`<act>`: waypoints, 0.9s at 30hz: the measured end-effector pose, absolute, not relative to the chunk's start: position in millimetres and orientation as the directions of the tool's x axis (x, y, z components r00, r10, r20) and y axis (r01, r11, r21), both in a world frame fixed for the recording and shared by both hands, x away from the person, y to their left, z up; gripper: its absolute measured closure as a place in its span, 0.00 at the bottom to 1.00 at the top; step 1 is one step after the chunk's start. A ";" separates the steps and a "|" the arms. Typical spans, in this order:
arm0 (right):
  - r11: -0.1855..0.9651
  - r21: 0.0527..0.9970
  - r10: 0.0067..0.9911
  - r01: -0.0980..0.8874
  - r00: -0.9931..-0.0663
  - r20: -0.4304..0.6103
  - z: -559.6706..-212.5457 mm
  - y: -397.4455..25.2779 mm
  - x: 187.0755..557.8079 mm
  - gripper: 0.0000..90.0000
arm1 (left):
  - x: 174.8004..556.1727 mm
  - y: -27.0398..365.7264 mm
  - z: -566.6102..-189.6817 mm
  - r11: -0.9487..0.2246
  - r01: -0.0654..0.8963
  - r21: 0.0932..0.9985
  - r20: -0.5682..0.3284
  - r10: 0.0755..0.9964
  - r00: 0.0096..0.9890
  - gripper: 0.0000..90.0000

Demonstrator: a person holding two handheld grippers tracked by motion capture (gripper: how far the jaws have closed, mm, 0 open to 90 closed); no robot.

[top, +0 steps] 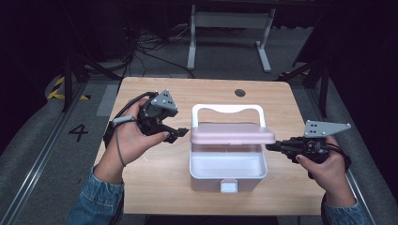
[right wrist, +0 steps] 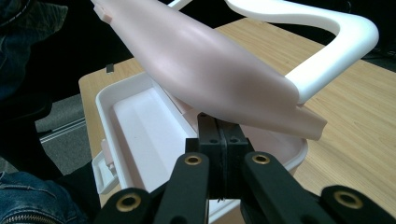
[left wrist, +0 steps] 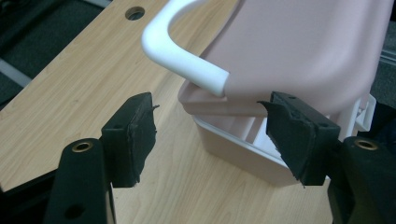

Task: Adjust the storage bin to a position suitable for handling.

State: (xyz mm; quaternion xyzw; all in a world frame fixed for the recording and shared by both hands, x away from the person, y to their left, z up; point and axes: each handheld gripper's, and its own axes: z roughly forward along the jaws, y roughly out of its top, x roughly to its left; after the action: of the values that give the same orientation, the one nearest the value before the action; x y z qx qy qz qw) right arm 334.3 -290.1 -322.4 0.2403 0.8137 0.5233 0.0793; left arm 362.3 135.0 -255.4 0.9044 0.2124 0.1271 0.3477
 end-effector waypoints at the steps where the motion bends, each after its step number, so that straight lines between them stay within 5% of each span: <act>1: 0.337 0.890 0.474 0.308 -0.872 0.123 -322.4 -290.1 334.3 1.00 | 362.3 135.0 -255.4 -0.668 0.296 0.683 0.082 0.473 0.877 0.37; 22: 0.309 0.892 0.476 0.330 -0.866 0.155 -323.3 -288.1 338.2 1.00 | 342.3 119.9 -311.9 -0.572 0.041 0.819 0.212 0.369 0.905 0.30; 27: 0.309 0.892 0.474 0.330 -0.867 0.157 -324.2 -287.5 339.0 1.00 | 347.2 113.9 -310.0 -0.546 0.049 0.836 0.193 0.376 0.906 0.39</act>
State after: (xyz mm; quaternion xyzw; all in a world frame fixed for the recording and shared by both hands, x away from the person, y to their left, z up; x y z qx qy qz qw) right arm 339.0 -287.5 -324.2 0.2494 0.8062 0.5322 0.0673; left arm 347.2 113.9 -310.0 0.8611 0.1236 0.1778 0.4600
